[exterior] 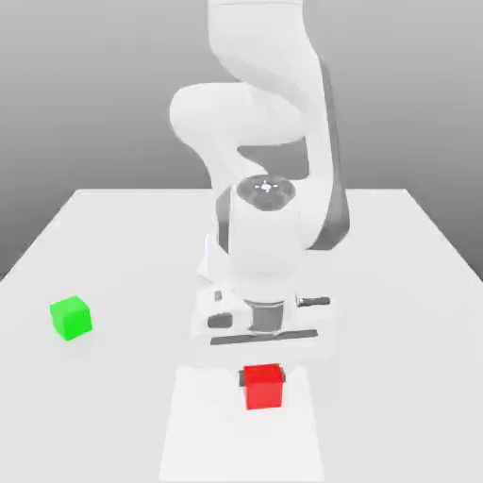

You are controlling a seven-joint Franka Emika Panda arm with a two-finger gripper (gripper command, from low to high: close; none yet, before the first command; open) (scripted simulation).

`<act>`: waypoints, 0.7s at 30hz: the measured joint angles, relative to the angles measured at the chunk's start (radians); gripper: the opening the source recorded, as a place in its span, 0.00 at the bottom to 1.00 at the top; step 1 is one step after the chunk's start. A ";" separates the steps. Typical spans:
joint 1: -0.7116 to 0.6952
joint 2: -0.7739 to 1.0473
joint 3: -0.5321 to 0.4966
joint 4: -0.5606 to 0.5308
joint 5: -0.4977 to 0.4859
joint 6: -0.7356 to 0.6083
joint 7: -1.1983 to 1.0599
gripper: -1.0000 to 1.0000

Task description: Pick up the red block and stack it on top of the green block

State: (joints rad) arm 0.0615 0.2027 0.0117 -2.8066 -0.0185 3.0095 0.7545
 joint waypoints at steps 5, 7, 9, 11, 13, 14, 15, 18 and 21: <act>-0.005 -0.077 0.007 -0.011 0.007 -0.066 -0.005 0.00; -0.005 -0.147 0.009 -0.021 0.013 -0.126 -0.010 0.00; -0.004 -0.214 0.007 -0.031 0.015 -0.184 -0.016 0.00; -0.045 -0.249 -0.023 -0.033 -0.009 -0.212 -0.045 0.00; -0.089 -0.274 -0.051 -0.034 -0.037 -0.229 -0.083 0.00; -0.107 -0.284 -0.066 -0.034 -0.051 -0.237 -0.105 0.00; -0.124 -0.294 -0.082 -0.034 -0.064 -0.244 -0.126 0.00; -0.176 -0.323 -0.135 -0.034 -0.102 -0.265 -0.194 0.00; -0.230 -0.350 -0.192 -0.035 -0.135 -0.284 -0.265 0.00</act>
State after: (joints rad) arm -0.1687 -0.1475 -0.1798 -2.8417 -0.1539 2.7259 0.4892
